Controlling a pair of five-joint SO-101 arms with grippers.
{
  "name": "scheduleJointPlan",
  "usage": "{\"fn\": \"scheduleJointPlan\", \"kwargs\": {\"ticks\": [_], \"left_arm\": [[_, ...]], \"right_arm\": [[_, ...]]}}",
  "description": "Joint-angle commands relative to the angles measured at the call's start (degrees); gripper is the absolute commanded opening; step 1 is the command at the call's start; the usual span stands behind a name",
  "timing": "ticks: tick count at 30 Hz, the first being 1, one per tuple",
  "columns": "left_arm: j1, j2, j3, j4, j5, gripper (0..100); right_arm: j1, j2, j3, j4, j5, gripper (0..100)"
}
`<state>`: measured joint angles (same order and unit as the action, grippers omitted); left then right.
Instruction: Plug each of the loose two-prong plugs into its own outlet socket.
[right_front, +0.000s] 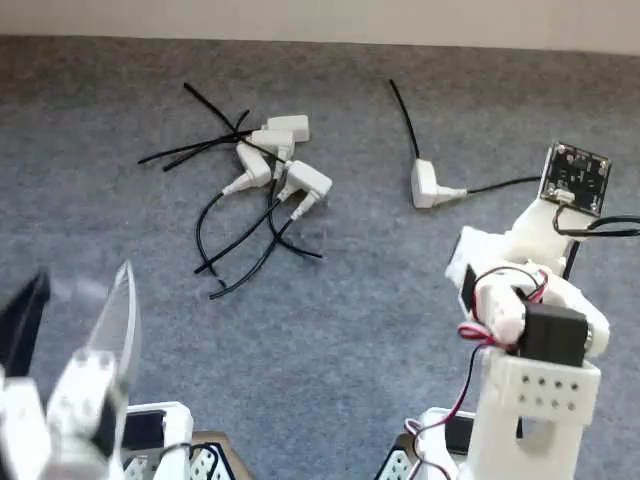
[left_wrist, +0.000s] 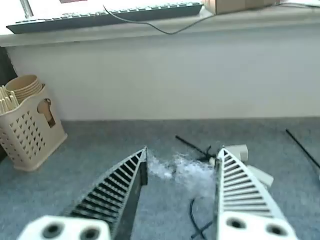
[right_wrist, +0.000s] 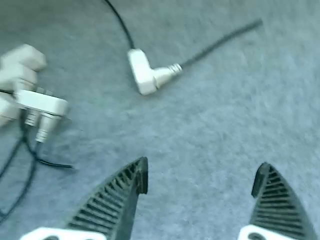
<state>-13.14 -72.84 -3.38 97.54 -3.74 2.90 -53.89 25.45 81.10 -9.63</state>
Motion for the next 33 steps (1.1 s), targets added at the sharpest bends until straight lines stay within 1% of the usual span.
{"fn": "scheduleJointPlan", "kwargs": {"ticks": [1, 5, 9, 11, 18, 20, 23, 28, 30, 32, 33], "left_arm": [[-0.48, -13.49, 10.95, -4.22, 1.23, 21], [-0.48, -24.48, 16.92, -3.96, 1.05, 21], [-0.57, -32.92, 16.04, -3.96, 1.05, 21], [-0.48, -31.87, 14.02, -3.43, 1.05, 21], [-0.48, -31.34, 5.93, 2.73, 1.41, 21], [-0.48, -31.34, 4.00, 3.43, 1.41, 21], [-0.48, -31.34, 3.56, 3.52, 1.58, 21], [-0.48, -31.43, 5.41, 3.69, 9.85, 21], [-0.57, -31.43, 8.04, 3.69, 11.52, 21], [-0.57, -31.43, 13.23, 3.60, 11.96, 21], [-0.57, -31.43, 16.84, 3.60, 11.69, 21]], "right_arm": [[-2.51, -0.92, -11.47, 5.41, -0.44, 32.2], [-2.51, -0.92, -21.14, 13.05, -0.44, 32.2], [-2.51, -1.01, -32.57, 20.18, -0.44, 32.2], [-2.42, -3.21, -37.05, 20.09, -0.44, 32.2], [-2.68, -21.93, -37.41, 19.74, -0.09, 32.2], [-2.68, -26.68, -35.38, 19.91, -0.09, 32.2], [-2.68, -33.71, -28.44, 19.91, -0.09, 32.2], [-2.68, -46.99, -14.81, 19.82, 0.00, 32.2], [-2.68, -51.30, -9.89, 19.74, 0.09, 32.2], [-2.68, -51.38, -5.85, 19.82, 0.70, 32.2], [-2.77, -50.95, -4.00, 19.74, 2.20, 32.2]]}}
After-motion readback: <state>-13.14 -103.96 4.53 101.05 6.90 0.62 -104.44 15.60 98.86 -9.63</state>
